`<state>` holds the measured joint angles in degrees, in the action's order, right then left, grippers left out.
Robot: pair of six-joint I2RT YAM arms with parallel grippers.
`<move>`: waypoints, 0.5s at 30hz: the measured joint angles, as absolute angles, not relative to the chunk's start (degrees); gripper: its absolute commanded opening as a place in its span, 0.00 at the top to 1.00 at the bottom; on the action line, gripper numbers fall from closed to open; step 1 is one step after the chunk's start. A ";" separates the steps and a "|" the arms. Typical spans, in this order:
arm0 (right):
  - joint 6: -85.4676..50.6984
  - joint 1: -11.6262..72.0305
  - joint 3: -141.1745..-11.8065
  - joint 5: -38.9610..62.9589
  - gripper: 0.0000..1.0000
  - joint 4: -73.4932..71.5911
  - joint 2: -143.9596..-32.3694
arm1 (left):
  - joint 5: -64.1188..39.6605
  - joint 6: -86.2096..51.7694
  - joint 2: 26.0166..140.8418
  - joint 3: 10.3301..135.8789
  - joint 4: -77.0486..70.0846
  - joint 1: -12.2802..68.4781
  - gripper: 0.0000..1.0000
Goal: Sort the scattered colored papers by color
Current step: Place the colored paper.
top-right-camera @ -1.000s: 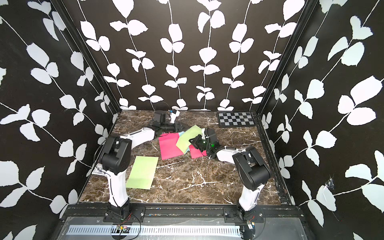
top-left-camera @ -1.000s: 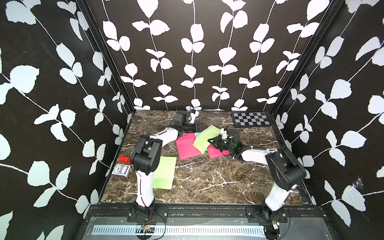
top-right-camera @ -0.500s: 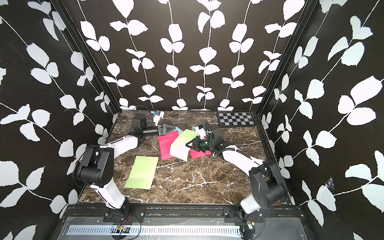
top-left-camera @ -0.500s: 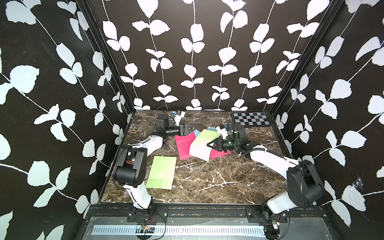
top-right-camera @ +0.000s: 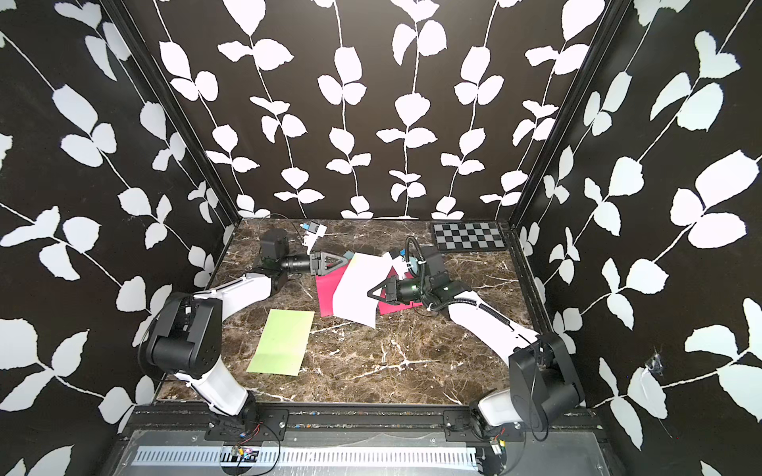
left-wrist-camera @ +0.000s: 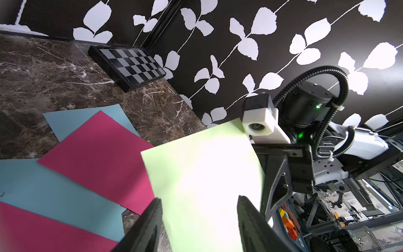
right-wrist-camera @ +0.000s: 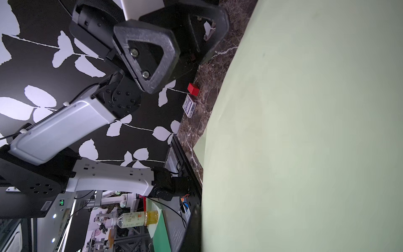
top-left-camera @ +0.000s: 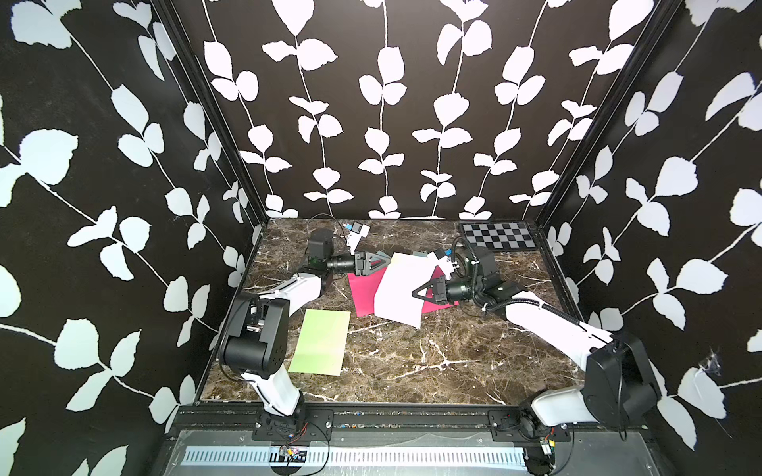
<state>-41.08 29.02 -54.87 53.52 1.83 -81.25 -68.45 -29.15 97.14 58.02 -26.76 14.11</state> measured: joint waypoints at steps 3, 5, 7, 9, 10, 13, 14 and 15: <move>-40.45 29.04 -55.55 53.74 1.00 2.46 -81.19 | -68.66 -28.62 97.14 58.02 -26.30 14.11 0.43; -40.01 29.06 -56.14 53.82 1.00 2.90 -81.01 | -68.93 -28.60 97.17 58.02 -26.17 14.11 0.43; -39.44 29.08 -56.77 53.87 1.00 3.53 -80.75 | -69.47 -28.84 97.17 58.02 -26.28 14.11 0.42; -39.05 29.12 -57.41 53.89 1.00 3.88 -80.73 | -69.80 -28.97 97.17 58.02 -26.41 14.11 0.42; -38.85 29.12 -57.74 53.91 1.00 4.08 -80.73 | -69.97 -28.97 97.17 58.02 -26.46 14.11 0.42; -38.37 29.12 -58.50 54.02 1.00 4.49 -80.73 | -70.50 -28.97 97.17 58.02 -26.48 14.11 0.42; -38.24 29.15 -58.78 54.06 1.00 4.67 -80.73 | -70.65 -28.99 97.17 58.02 -26.48 14.11 0.42; -38.09 29.15 -59.07 54.08 1.00 4.80 -80.73 | -70.85 -28.99 97.17 58.00 -26.48 14.11 0.43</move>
<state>-38.09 29.15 -59.07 54.08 4.80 -80.73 -70.85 -28.99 97.17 58.00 -26.48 14.11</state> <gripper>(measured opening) 0.048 0.582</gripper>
